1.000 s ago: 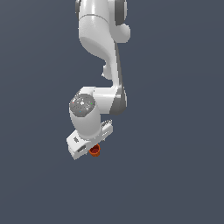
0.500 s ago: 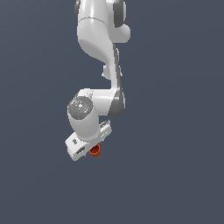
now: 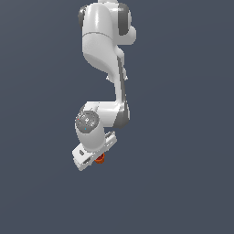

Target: Pick up the object and move it to a goal position.

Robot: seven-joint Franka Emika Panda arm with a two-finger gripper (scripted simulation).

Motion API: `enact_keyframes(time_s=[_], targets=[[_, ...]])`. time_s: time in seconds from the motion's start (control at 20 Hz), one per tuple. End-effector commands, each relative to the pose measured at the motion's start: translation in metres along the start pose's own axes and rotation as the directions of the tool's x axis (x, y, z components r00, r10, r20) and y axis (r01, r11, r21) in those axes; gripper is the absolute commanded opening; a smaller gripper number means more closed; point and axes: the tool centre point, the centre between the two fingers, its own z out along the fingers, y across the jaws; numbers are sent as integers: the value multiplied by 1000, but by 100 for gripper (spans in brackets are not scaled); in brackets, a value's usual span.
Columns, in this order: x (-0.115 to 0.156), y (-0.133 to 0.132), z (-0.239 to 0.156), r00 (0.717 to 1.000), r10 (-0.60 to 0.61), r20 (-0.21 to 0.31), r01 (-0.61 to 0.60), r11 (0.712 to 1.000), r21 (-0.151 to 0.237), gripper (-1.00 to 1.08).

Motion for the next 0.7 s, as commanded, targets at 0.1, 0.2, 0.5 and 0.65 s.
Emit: enact_keyframes(time_s=[0.1, 0.2, 0.5, 0.65], targets=[[1, 1, 9, 1000, -1, -1, 1, 1000, -1, 100], [1, 1, 8, 1000, -1, -1, 1, 1000, -1, 100], [1, 1, 7, 1000, -1, -1, 1, 1000, -1, -100], [1, 1, 7, 1000, -1, -1, 1, 1000, -1, -100]])
